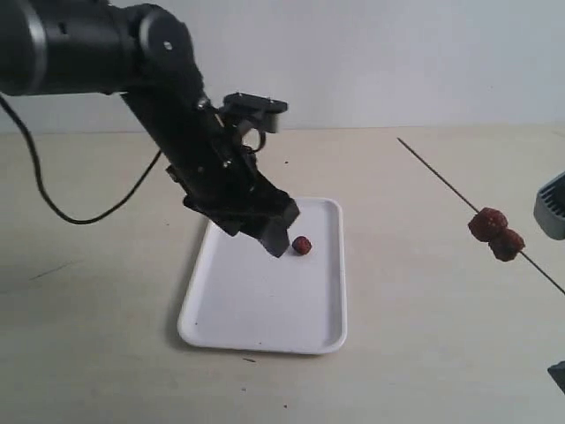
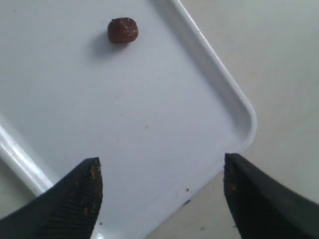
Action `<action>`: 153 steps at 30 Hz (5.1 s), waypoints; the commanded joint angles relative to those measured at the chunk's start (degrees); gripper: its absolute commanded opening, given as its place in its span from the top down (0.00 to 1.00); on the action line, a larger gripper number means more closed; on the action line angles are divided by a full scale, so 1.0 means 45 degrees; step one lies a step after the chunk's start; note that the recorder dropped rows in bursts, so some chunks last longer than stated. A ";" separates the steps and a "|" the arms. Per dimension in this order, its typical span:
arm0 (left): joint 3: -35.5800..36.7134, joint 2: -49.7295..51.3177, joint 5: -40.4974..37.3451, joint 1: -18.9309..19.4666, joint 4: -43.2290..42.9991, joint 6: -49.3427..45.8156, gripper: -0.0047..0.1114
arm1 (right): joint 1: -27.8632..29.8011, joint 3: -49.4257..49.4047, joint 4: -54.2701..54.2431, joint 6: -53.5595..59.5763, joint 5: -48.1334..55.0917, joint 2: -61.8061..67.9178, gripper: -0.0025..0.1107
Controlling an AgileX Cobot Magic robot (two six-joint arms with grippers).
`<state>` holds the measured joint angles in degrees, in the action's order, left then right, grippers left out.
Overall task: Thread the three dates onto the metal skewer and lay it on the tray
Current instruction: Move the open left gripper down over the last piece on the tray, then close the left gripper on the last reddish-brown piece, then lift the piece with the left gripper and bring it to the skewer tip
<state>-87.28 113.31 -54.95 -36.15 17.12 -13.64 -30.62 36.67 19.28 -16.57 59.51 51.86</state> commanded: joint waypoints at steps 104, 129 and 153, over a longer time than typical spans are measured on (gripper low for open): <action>-0.8181 0.6973 -0.2428 -0.1012 -0.3625 0.0748 0.65 | -0.0005 0.0072 0.0158 -0.0046 0.0465 -0.0114 0.98; -0.8547 0.6594 -0.2975 -0.1012 -0.5213 -0.2059 0.73 | -0.0005 0.0072 0.0159 -0.0044 0.0998 -0.0114 0.98; -0.8344 0.3472 -0.3337 -0.0981 -0.1284 -1.2577 0.73 | -0.0005 0.0072 -0.2860 0.3339 0.1664 -0.0114 0.98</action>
<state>-125.62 131.22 -69.82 -40.59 1.54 -59.87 -30.62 36.67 6.31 -2.14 67.43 51.86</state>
